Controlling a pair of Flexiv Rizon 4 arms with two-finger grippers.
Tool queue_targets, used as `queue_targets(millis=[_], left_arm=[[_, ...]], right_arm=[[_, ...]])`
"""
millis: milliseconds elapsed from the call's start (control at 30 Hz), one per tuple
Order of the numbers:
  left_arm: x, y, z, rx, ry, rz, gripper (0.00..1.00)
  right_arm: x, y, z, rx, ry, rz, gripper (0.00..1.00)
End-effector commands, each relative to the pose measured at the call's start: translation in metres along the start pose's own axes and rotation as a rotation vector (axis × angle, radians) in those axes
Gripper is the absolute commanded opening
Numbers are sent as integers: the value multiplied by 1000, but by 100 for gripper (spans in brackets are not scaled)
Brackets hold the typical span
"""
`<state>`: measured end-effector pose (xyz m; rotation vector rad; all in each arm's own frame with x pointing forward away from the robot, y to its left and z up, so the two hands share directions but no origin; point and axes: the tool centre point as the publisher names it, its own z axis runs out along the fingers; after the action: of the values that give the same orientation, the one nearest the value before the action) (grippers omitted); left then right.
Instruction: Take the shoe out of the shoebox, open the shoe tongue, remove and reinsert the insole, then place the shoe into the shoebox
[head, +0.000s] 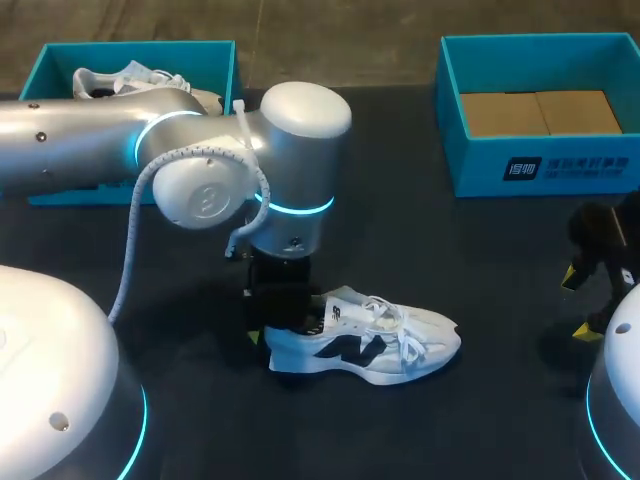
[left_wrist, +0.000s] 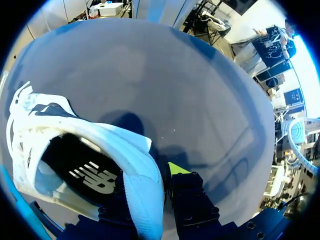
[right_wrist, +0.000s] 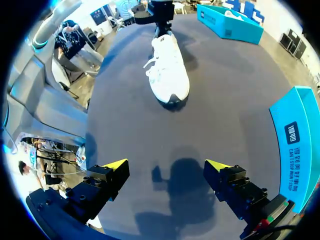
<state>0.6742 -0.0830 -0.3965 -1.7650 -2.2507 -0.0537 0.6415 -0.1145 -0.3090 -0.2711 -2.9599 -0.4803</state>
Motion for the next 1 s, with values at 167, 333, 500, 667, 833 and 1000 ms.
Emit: queue_targets(millis=[167, 333, 500, 667, 833, 1000], left_arm=[[-6, 1, 7, 12, 1, -20, 0], [-1, -5, 10, 23, 0, -19, 29], [5, -10, 10, 16, -13, 27, 100], [12, -21, -2, -20, -60, 50, 100], [22, -30, -23, 1, -123, 63, 100], [40, -40, -51, 11, -206, 54, 100]], right_arm=[[1, 0, 0, 2, -2, 1, 100], [1, 0, 0, 2, -2, 1, 100], [1, 0, 0, 2, -2, 1, 100], [1, 0, 0, 2, -2, 1, 100], [1, 0, 0, 2, -2, 1, 100], [1, 0, 0, 2, -2, 1, 100]])
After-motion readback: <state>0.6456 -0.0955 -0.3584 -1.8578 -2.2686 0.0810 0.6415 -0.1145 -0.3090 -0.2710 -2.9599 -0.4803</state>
